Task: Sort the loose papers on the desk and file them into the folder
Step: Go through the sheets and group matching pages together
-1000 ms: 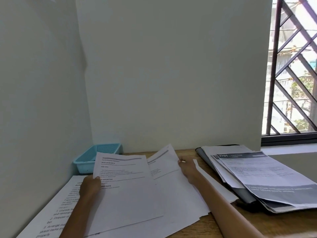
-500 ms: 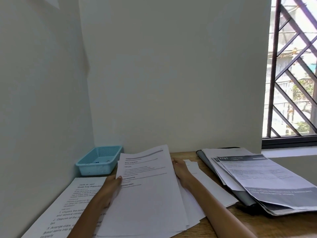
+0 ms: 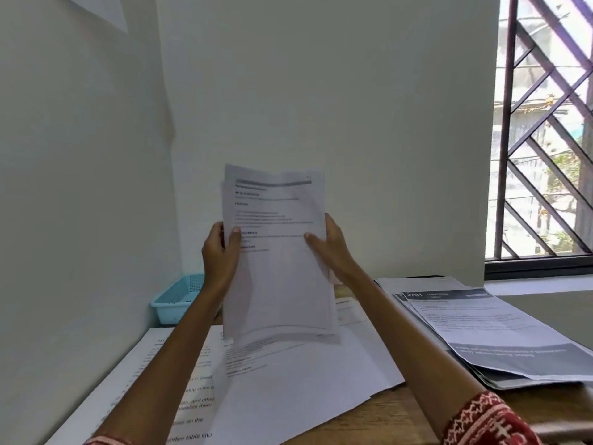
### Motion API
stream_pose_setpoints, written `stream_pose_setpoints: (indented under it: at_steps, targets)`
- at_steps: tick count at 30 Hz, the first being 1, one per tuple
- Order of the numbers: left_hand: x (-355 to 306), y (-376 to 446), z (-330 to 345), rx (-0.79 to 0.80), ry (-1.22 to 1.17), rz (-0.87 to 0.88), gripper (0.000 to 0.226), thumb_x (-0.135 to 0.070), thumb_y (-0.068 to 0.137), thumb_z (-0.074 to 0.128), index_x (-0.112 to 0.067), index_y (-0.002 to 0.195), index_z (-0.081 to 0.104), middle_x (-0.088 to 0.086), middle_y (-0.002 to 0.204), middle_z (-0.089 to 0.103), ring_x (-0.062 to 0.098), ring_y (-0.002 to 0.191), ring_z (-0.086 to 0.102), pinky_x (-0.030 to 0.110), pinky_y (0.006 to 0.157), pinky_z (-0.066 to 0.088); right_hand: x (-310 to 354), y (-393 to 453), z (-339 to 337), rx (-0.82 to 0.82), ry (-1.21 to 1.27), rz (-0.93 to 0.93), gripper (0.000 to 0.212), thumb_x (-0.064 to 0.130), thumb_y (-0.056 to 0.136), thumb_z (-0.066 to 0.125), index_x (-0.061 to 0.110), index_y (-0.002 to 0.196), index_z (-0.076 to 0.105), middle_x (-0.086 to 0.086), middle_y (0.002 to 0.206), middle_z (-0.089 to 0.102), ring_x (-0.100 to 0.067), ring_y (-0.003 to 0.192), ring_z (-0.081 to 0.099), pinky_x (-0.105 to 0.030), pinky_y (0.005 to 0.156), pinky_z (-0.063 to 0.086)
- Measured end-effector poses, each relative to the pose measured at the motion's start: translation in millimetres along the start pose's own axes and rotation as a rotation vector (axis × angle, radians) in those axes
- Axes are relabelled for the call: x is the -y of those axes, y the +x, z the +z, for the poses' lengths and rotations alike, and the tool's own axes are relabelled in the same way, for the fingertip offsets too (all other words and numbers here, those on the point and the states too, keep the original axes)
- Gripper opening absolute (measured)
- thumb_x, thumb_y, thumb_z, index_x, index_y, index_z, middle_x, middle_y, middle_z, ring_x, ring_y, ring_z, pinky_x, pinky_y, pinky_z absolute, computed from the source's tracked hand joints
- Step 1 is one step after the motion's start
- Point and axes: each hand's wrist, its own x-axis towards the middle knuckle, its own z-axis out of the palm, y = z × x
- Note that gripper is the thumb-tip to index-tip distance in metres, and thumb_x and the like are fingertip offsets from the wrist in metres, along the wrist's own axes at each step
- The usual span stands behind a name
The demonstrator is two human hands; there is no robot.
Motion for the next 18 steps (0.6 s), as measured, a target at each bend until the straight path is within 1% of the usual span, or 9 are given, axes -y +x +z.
stream_pose_setpoints:
  at_steps: [3, 6, 8, 10, 12, 13, 15, 17, 18]
  targets:
    - [-2.8, -3.0, -15.6, 0.046, -0.135, -0.107, 0.027, -0.022, 0.094, 0.055, -0.004, 0.114, 0.056, 0.004, 0.098, 0.063, 0.017, 0.086, 0.059, 0.026, 0.073, 0.048, -1.1, -5.6, -0.2, -0.012, 0.033, 0.042, 0.046, 0.029, 0.084, 0.071, 0.022, 0.120, 0.043, 0.000, 0.117, 0.057, -0.017, 0.105, 0.059, -0.031, 0.088, 0.052]
    - [4.1, -21.5, -29.6, 0.115, -0.233, -0.326, 0.025, -0.022, 0.094, 0.051, -0.011, 0.117, 0.054, -0.002, 0.097, 0.062, 0.009, 0.079, 0.057, 0.022, 0.064, 0.044, -13.8, -21.1, -1.2, 0.000, 0.024, 0.106, 0.060, 0.043, 0.076, 0.074, 0.022, 0.123, 0.044, -0.001, 0.118, 0.059, -0.019, 0.105, 0.061, -0.035, 0.087, 0.055]
    - [13.7, -36.0, -32.7, 0.193, -0.217, -0.425, 0.029, -0.021, 0.093, 0.053, -0.008, 0.120, 0.055, 0.006, 0.105, 0.062, 0.012, 0.079, 0.059, 0.023, 0.065, 0.046, -26.8, -30.8, 0.7, -0.004, 0.076, 0.154, 0.053, 0.034, 0.080, 0.074, 0.020, 0.123, 0.047, -0.005, 0.119, 0.060, -0.022, 0.105, 0.062, -0.038, 0.087, 0.055]
    - [21.8, -45.5, -29.1, 0.262, -0.144, -0.481, 0.034, -0.027, 0.092, 0.055, -0.010, 0.121, 0.054, 0.009, 0.112, 0.061, 0.021, 0.091, 0.060, 0.031, 0.078, 0.048, -33.3, -36.8, 5.2, 0.010, 0.106, 0.179, 0.038, 0.020, 0.087, 0.068, 0.018, 0.121, 0.050, -0.009, 0.121, 0.061, -0.022, 0.104, 0.062, -0.036, 0.086, 0.055]
    - [26.9, -45.9, -21.6, 0.271, -0.096, -0.505, 0.035, -0.035, 0.094, 0.049, -0.013, 0.121, 0.052, 0.008, 0.116, 0.058, 0.025, 0.104, 0.056, 0.037, 0.092, 0.046, -29.5, -36.0, 10.0, 0.054, 0.097, 0.160, 0.031, 0.017, 0.092, 0.061, 0.015, 0.122, 0.051, -0.010, 0.119, 0.062, -0.021, 0.100, 0.062, -0.033, 0.084, 0.054]
    - [27.6, -42.2, -18.3, 0.246, -0.081, -0.493, 0.035, -0.037, 0.096, 0.045, -0.012, 0.120, 0.051, 0.008, 0.116, 0.057, 0.026, 0.107, 0.054, 0.037, 0.095, 0.043, -23.7, -33.7, 11.8, 0.075, 0.104, 0.141, 0.030, 0.020, 0.094, 0.057, 0.014, 0.123, 0.052, -0.008, 0.116, 0.063, -0.020, 0.098, 0.062, -0.031, 0.082, 0.054]
    - [29.4, -28.7, -18.1, 0.092, -0.061, -0.469, 0.038, -0.034, 0.099, 0.041, -0.004, 0.120, 0.052, 0.013, 0.115, 0.056, 0.029, 0.109, 0.053, 0.032, 0.089, 0.041, -10.1, -27.3, 11.2, 0.075, 0.192, 0.155, 0.028, 0.030, 0.098, 0.050, 0.014, 0.120, 0.053, -0.001, 0.101, 0.065, -0.014, 0.086, 0.064, -0.026, 0.075, 0.055]
    - [39.2, -12.8, -29.4, -0.065, -0.074, -0.522, 0.038, -0.026, 0.100, 0.041, 0.003, 0.122, 0.052, 0.020, 0.118, 0.056, 0.032, 0.108, 0.054, 0.030, 0.082, 0.039, -1.2, -22.3, 3.6, 0.015, 0.317, 0.219, 0.027, 0.037, 0.099, 0.045, 0.016, 0.113, 0.054, -0.002, 0.088, 0.068, -0.013, 0.071, 0.065, -0.024, 0.065, 0.055]
    - [48.1, -7.6, -38.9, -0.106, -0.091, -0.579, 0.040, -0.024, 0.100, 0.041, 0.007, 0.125, 0.050, 0.023, 0.124, 0.054, 0.034, 0.111, 0.053, 0.031, 0.084, 0.041, -4.2, -21.1, -1.1, -0.030, 0.352, 0.238, 0.028, 0.040, 0.098, 0.043, 0.017, 0.110, 0.054, -0.004, 0.086, 0.069, -0.015, 0.067, 0.066, -0.025, 0.062, 0.056]
